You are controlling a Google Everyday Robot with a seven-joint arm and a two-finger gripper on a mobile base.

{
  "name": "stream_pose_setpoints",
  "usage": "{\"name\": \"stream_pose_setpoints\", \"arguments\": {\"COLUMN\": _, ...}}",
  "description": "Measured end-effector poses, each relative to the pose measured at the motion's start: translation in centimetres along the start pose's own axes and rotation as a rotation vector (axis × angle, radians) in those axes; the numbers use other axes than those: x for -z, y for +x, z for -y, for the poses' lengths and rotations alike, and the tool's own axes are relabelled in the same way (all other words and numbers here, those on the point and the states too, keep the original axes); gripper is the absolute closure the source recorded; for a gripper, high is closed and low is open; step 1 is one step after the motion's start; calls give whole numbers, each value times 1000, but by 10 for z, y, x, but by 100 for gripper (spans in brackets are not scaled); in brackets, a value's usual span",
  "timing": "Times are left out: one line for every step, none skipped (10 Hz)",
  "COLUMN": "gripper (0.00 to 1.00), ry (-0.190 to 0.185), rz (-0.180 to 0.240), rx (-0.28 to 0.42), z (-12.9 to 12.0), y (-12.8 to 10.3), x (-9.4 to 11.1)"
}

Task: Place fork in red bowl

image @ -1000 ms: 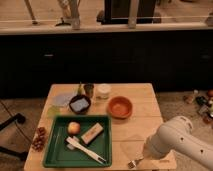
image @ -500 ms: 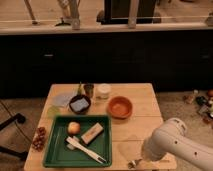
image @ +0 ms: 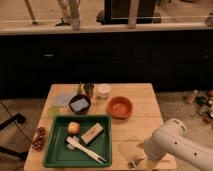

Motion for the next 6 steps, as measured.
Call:
{"name": "stream_pose_setpoints", "arguments": {"gripper": 20, "ry": 3, "rz": 8, "rx": -2, "z": 0, "y": 1, "x": -1}}
{"name": "stream_pose_setpoints", "arguments": {"gripper": 20, "ry": 6, "rz": 16, "rx": -5, "z": 0, "y": 3, "x": -3}}
{"name": "stream_pose_setpoints", "arguments": {"gripper": 20, "ry": 8, "rz": 20, "rx": -6, "z": 1, "y": 4, "x": -7}}
{"name": "stream_pose_setpoints", "arguments": {"gripper": 20, "ry": 10, "rz": 20, "rx": -5, "z": 2, "y": 5, "x": -9}}
{"name": "stream_pose_setpoints", "arguments": {"gripper": 20, "ry": 9, "rz": 22, "rx": -3, "z": 4, "y": 6, "x": -12}}
{"name": "stream_pose_setpoints", "arguments": {"gripper": 20, "ry": 8, "rz": 23, "rx": 1, "z": 7, "y": 6, "x": -15}}
